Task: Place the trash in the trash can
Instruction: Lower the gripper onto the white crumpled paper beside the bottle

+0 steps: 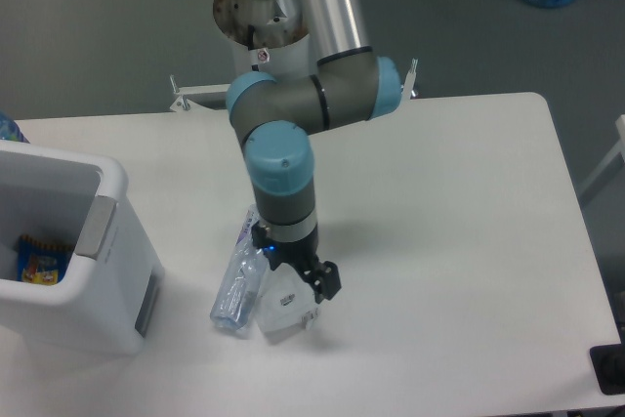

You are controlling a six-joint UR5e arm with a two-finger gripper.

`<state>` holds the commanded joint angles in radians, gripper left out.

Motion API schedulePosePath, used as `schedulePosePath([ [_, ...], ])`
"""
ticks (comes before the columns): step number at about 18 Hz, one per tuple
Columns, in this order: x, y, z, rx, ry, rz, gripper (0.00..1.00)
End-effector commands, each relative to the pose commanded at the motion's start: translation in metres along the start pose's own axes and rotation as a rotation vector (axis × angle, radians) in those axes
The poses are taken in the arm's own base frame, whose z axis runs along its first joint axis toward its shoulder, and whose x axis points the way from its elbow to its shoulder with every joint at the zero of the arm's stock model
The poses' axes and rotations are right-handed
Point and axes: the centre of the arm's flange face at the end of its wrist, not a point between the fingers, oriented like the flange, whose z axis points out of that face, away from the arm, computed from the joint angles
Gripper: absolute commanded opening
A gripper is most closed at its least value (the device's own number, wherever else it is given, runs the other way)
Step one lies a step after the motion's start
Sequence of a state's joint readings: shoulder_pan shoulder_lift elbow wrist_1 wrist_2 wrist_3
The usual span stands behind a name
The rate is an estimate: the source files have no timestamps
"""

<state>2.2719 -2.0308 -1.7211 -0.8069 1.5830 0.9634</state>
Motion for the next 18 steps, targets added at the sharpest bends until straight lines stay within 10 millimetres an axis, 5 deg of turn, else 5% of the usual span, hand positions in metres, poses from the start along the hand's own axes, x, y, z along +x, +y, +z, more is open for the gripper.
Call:
schedulePosePath([
  [2,0.008,-0.008,0.017,-0.015,0.016,0.023,1.0],
  [3,0.004,-0.011,0.017,-0.012,0.011,0.02,0.92],
  [4,-0.001,-0.016,0.011,-0.003,-0.002,0.008,0.47],
  [6,-0.003,-0.019,0.01,0.008,-0.002,-0.026,0.0],
  [15,-0.016,-0.022,-0.01,0.038,-0.029,-0.051,0.0],
  [18,-0.024,-0.025,-0.041,0.118,-0.036,-0.12,0.0],
])
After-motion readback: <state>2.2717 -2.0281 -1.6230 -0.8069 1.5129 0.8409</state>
